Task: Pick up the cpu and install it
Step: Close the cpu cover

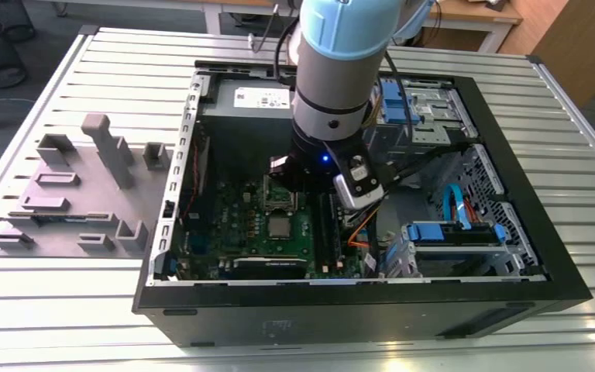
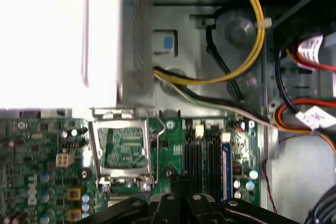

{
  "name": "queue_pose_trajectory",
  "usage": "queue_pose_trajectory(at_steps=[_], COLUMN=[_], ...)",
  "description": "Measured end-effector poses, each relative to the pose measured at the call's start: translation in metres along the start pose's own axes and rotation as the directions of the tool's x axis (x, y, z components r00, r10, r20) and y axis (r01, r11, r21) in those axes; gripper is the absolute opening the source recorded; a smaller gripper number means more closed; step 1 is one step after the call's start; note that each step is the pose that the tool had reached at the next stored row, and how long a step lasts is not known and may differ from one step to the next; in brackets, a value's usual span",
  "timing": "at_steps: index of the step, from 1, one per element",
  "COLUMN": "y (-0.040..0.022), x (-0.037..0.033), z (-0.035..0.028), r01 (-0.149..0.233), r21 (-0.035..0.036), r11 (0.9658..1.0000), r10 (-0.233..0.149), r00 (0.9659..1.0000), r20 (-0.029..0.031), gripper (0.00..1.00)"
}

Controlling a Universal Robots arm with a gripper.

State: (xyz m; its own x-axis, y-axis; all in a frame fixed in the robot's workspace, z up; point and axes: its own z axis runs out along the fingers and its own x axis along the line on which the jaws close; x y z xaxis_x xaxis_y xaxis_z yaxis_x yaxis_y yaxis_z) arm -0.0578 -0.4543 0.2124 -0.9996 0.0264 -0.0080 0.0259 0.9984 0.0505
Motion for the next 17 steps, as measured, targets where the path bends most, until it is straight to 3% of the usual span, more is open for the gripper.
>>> queue_pose_trajectory(at_steps=[5,10,14,17], y=[0.0031,0.0031,0.0030,0.0030], x=[-0.0037,-0.0047,-0.0047,-0.0047], z=[0.0008,0.0021,0.0035,0.0045], r01=[0.004,0.055,0.128,0.181], r21=[-0.0003,-0.0007,-0.0016,-0.0024], r11=[1.0000,0.9985,0.9918,0.9835], r10=[-0.004,-0.055,-0.128,-0.181], r00=[1.0000,0.9985,0.9918,0.9834], r20=[-0.0002,-0.0027,-0.0063,-0.0090], gripper=[0.11,0.11,0.11,0.11])
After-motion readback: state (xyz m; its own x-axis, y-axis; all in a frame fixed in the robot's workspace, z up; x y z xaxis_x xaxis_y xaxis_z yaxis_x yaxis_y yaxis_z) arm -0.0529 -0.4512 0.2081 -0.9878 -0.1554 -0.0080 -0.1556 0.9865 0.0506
